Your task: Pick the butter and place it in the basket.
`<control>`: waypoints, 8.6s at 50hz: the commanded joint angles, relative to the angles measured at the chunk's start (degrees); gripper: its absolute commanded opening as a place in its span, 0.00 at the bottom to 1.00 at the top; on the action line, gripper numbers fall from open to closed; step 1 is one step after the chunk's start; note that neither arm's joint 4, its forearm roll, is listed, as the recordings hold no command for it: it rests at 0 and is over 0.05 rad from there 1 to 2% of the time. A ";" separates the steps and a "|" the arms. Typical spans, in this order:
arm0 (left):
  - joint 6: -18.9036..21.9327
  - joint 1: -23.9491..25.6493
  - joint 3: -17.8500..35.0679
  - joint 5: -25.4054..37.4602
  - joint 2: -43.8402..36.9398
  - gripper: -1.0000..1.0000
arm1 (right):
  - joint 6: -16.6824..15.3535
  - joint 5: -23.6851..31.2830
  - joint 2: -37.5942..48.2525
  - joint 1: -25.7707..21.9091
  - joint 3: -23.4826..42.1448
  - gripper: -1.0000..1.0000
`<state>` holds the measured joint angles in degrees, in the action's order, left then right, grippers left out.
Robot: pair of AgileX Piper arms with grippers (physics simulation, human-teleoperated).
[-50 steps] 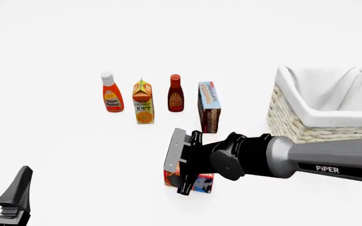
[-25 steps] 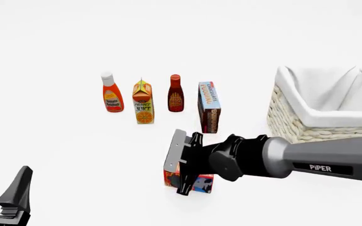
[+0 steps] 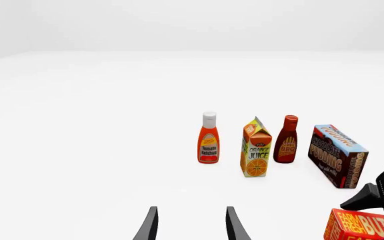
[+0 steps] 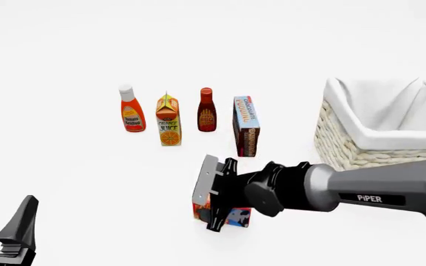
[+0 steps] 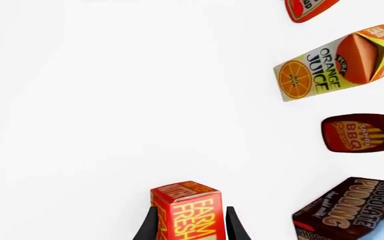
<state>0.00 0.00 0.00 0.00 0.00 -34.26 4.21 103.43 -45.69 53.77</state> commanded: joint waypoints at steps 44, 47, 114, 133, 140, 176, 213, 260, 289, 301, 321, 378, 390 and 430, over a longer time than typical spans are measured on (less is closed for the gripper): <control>0.00 0.00 0.00 0.00 0.00 1.00 | 11.94 -7.79 -17.26 -8.95 -12.04 0.00; 0.00 0.00 0.00 0.00 0.00 1.00 | 12.22 -7.86 -20.06 -9.24 -12.93 0.00; 0.00 0.00 0.00 0.00 0.00 1.00 | 33.13 -24.36 -56.53 1.34 -18.57 0.00; 0.00 0.00 0.00 0.00 0.00 1.00 | 36.16 -26.70 -55.30 7.42 -15.24 0.00; 0.00 0.00 0.00 0.00 0.00 1.00 | 37.76 -28.06 -55.30 10.00 -15.00 0.00; 0.00 0.00 0.00 0.00 0.00 1.00 | 41.54 -30.80 -54.01 20.84 -12.53 0.00; 0.00 0.00 0.00 0.00 0.00 1.00 | 43.53 -31.12 -52.87 32.13 -11.04 0.00; 0.00 0.00 0.00 0.00 0.00 1.00 | 45.79 -35.14 -51.95 40.89 -16.67 0.00; 0.00 0.00 0.00 0.00 0.00 1.00 | 46.12 -35.66 -51.87 45.41 -17.85 0.00; 0.00 0.00 0.00 0.00 0.00 1.00 | 46.09 -36.60 -50.58 46.79 -18.65 0.00; 0.00 0.00 0.00 0.00 0.00 1.00 | 44.89 -40.32 -44.80 49.42 -18.89 0.00; 0.00 0.00 0.00 0.00 0.00 1.00 | 44.63 -38.07 -44.39 52.65 -19.75 0.00; 0.00 0.00 0.00 0.00 0.00 1.00 | 44.23 -35.51 -47.82 51.94 -20.55 0.00; 0.00 0.00 0.00 0.00 0.00 1.00 | 40.92 -41.86 -40.18 53.20 -21.94 0.00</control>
<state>0.00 0.00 0.00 0.00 0.00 6.18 -35.83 61.98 7.19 31.33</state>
